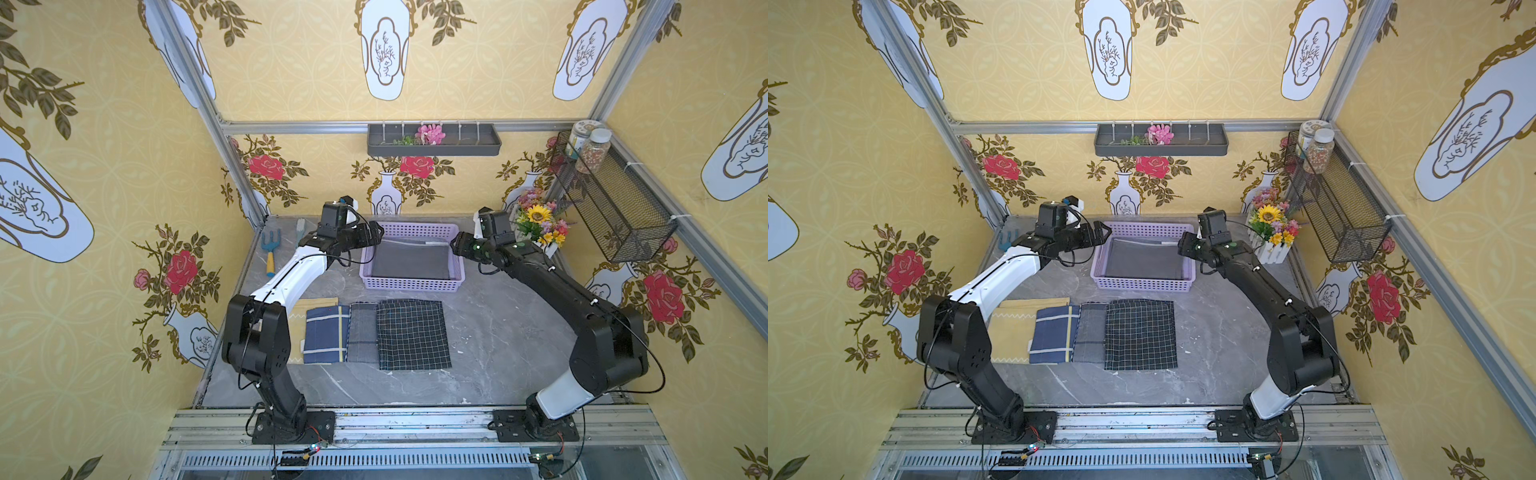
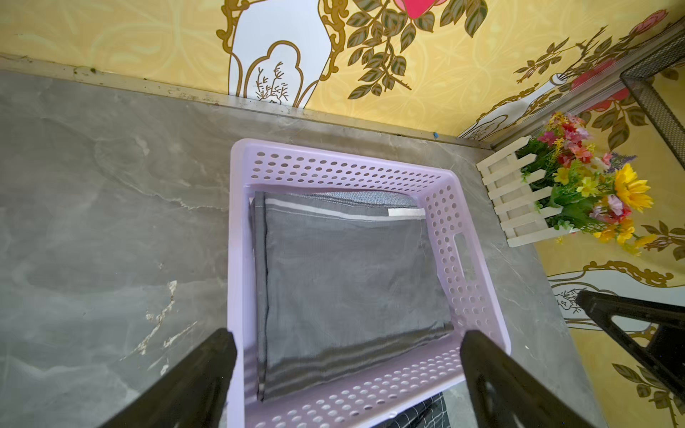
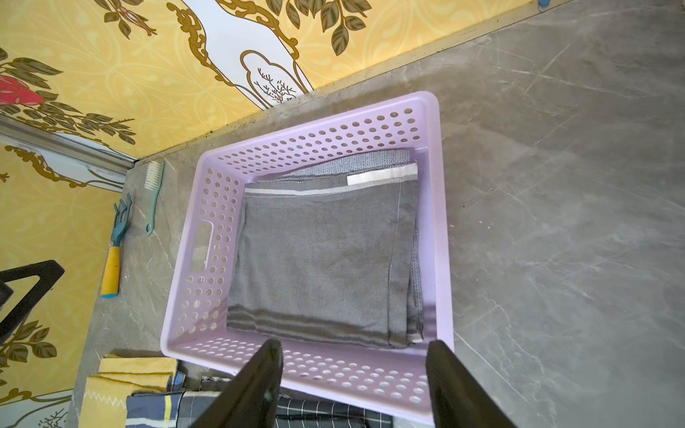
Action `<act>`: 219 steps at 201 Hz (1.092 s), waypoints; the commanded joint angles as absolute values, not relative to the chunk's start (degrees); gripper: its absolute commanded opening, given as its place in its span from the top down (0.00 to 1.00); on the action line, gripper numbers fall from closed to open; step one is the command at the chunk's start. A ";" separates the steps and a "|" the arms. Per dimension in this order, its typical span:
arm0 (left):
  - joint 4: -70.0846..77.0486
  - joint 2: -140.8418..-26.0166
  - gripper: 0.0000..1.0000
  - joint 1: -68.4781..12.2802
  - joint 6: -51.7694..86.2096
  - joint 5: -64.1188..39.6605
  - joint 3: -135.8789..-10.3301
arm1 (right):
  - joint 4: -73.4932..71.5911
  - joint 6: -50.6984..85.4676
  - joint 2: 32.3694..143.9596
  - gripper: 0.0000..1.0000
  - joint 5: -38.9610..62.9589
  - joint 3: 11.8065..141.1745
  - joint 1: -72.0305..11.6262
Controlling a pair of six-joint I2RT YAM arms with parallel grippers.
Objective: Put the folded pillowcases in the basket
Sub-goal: Pick up the pillowcase from the pillowcase.
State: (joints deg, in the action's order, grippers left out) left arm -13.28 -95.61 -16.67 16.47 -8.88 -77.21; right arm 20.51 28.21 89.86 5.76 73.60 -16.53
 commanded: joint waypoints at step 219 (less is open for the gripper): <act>-6.50 -76.90 0.03 -38.29 38.88 2.47 -38.83 | 18.17 35.49 80.05 0.34 10.74 45.93 -30.23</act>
